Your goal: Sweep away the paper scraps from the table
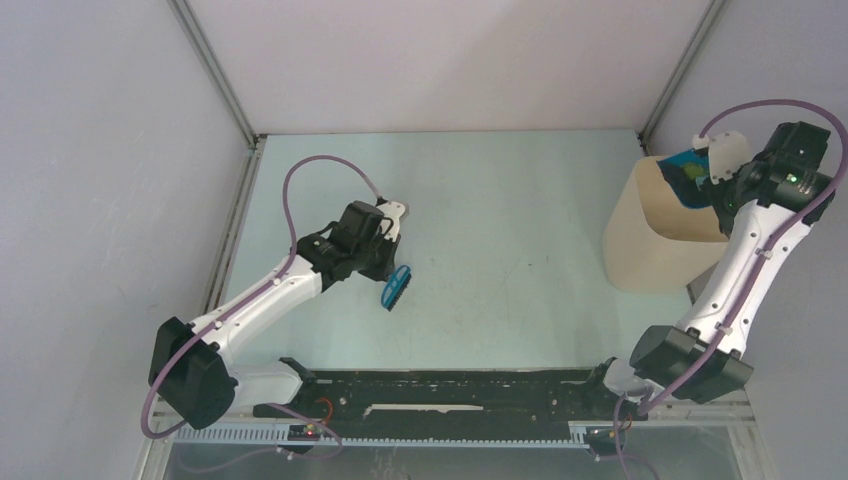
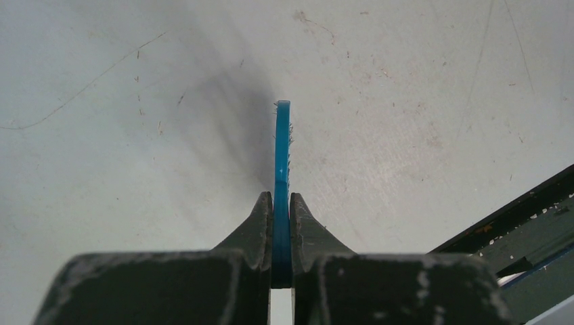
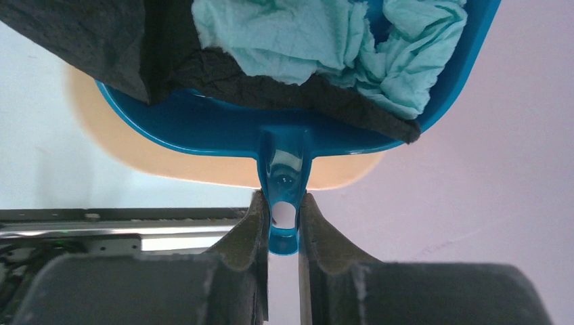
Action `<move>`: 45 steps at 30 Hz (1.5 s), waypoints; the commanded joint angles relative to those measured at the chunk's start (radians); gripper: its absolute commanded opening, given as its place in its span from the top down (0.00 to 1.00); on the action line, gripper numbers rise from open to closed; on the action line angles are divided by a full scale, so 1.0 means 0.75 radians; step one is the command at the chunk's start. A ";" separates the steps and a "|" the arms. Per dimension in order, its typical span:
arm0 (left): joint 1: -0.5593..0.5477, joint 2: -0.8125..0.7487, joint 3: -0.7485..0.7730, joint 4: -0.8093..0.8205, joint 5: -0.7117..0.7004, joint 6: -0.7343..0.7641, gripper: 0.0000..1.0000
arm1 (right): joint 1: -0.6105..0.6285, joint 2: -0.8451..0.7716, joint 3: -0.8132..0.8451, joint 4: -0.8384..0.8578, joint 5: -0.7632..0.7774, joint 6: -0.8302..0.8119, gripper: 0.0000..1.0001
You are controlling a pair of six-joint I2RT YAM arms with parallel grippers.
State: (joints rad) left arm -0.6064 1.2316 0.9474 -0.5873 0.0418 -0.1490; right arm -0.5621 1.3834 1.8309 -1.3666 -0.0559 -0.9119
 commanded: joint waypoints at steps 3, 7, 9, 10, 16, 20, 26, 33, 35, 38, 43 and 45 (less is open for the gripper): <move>0.005 0.012 0.017 0.003 0.027 0.019 0.99 | -0.056 0.077 0.075 0.078 0.239 -0.113 0.91; 0.005 0.013 0.019 -0.004 0.038 0.020 0.99 | -0.050 0.088 0.071 0.168 0.408 -0.164 0.90; 0.005 0.013 0.019 -0.003 0.037 0.018 0.99 | -0.040 0.088 0.062 0.218 0.490 -0.206 0.90; 0.005 0.012 0.017 -0.003 0.036 0.017 0.99 | -0.034 0.087 0.053 0.241 0.523 -0.232 0.90; 0.005 0.035 0.023 -0.015 0.030 0.010 0.99 | 0.029 -0.017 -0.182 0.566 0.727 -0.471 0.89; 0.005 0.045 0.027 -0.024 0.012 0.012 0.99 | 0.090 -0.125 -0.382 0.819 0.816 -0.654 0.89; 0.005 0.043 0.032 -0.032 0.014 0.017 0.99 | 0.147 -0.263 -0.680 1.301 0.909 -1.026 0.88; 0.005 0.036 0.031 -0.032 0.026 0.017 0.99 | 0.158 -0.271 -0.725 1.401 0.917 -1.089 0.88; 0.005 0.031 0.031 -0.031 0.028 0.016 0.99 | 0.160 -0.278 -0.725 1.370 0.921 -1.076 0.88; 0.005 0.023 0.028 -0.031 0.030 0.017 0.99 | 0.162 -0.289 -0.723 1.317 0.924 -1.044 0.88; 0.005 0.016 0.027 -0.031 0.036 0.016 0.99 | 0.167 -0.296 -0.724 1.262 0.924 -1.001 0.88; 0.005 0.015 0.028 -0.031 0.038 0.017 0.99 | 0.170 -0.300 -0.725 1.234 0.927 -0.979 0.88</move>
State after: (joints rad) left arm -0.6064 1.2652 0.9478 -0.6086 0.0566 -0.1490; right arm -0.4423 1.1961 1.2808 -0.4225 0.6155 -1.6806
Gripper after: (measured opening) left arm 0.071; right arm 0.198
